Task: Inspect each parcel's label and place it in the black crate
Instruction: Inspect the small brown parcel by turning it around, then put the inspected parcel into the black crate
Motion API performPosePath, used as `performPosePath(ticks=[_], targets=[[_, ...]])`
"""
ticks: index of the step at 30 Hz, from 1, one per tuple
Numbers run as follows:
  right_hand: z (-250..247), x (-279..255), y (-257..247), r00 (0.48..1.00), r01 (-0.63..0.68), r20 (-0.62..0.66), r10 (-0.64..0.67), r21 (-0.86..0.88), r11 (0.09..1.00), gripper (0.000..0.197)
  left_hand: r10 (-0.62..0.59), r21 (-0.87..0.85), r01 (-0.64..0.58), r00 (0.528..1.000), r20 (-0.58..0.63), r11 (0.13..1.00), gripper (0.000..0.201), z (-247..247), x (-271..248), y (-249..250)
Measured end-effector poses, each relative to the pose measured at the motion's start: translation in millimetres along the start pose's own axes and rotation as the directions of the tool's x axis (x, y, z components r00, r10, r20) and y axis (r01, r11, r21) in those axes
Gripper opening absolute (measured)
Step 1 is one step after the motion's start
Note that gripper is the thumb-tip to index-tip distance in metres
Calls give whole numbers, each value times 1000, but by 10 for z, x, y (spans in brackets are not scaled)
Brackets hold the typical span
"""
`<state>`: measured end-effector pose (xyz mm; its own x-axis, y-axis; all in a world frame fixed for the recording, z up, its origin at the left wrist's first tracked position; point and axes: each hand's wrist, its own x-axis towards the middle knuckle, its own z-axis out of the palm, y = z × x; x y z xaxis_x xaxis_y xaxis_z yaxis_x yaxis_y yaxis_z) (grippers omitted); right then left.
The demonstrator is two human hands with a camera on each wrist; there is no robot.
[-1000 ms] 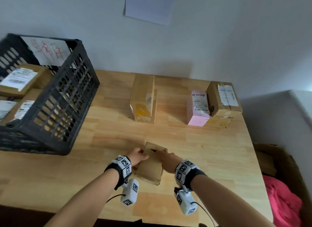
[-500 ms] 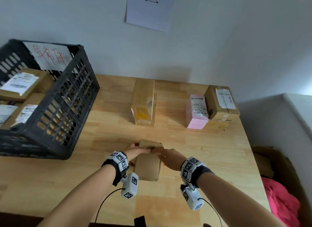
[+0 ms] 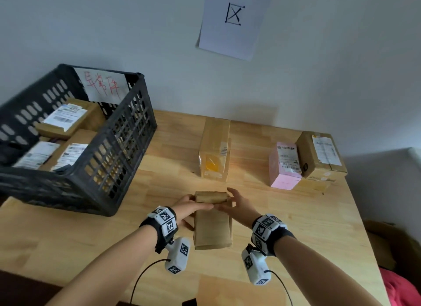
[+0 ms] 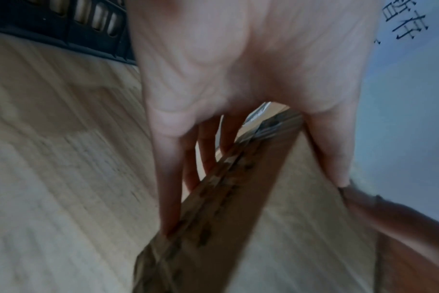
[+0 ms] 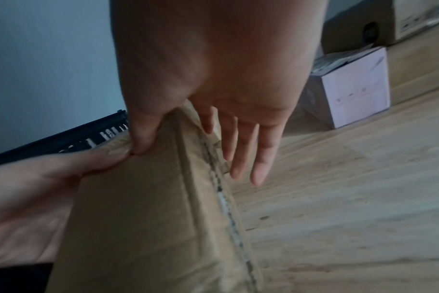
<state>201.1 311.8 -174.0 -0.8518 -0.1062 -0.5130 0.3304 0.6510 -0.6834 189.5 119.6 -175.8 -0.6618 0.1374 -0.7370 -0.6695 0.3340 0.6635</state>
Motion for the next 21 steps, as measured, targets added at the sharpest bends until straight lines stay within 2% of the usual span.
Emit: performPosePath(ticks=[3,7,10,14,17,21], targets=[[77,44,-69,999,20,47,-20,3,1000,75,18,-9,-18,999,-30,1000,71,-59,-84,-13],[66,125,-123,994,44,104,-47,29,999,81,18,-67,-24,996,-89,997,69,-122,-226,-17],[72,164,-273,978,52,190,-92,208,977,80,31,-95,-43,992,-119,995,67,-220,-384,8],[103,209,-573,953,-70,295,-65,424,903,68,73,-158,-100,983,-167,982,64,-489,-544,79],[163,260,-765,934,-145,356,-22,436,888,80,139,-210,-181,969,-202,961,71,-747,-646,155],[206,354,-1119,895,-233,445,18,433,871,93,308,-317,-368,925,-222,874,64,-1165,-783,434]])
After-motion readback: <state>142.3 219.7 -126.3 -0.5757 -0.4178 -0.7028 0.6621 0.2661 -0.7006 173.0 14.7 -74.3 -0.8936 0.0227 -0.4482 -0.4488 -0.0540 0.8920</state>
